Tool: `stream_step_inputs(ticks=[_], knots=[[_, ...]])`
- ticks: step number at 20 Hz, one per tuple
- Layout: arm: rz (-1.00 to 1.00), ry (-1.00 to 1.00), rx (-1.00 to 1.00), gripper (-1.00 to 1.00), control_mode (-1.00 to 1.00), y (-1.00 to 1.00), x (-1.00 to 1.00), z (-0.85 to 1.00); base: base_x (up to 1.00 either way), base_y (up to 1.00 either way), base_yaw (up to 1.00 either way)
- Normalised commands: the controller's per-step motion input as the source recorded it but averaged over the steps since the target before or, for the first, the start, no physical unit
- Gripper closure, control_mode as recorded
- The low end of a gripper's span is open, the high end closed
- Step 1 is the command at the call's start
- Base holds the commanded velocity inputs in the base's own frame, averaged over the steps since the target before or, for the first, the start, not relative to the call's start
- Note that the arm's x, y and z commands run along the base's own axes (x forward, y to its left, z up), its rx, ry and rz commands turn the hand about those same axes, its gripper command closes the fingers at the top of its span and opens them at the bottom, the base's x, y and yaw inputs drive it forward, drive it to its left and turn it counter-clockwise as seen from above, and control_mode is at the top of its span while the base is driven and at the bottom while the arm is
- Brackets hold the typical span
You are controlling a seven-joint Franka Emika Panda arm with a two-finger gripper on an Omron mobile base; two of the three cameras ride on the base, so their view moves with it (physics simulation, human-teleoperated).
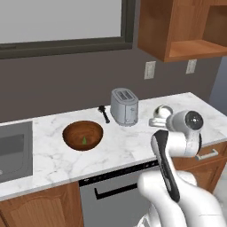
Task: Move the mug from next to the sink to the open cabinet. Then, move the bowl with the lemon wedge to the fridge to clear the area for faucet cleaning.
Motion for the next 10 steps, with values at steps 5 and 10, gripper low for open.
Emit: stream_step_inputs(ticks=[5,10], knots=[[0.0,-0.04,-0.09,1.0,-1.0,-0.24,-0.91,1.0,0.0,0.0,0.0],[0.0,0.0,-0.05,1.0,1.0,-0.23,-0.54,0.6,-0.35,-0.27,0.0]])
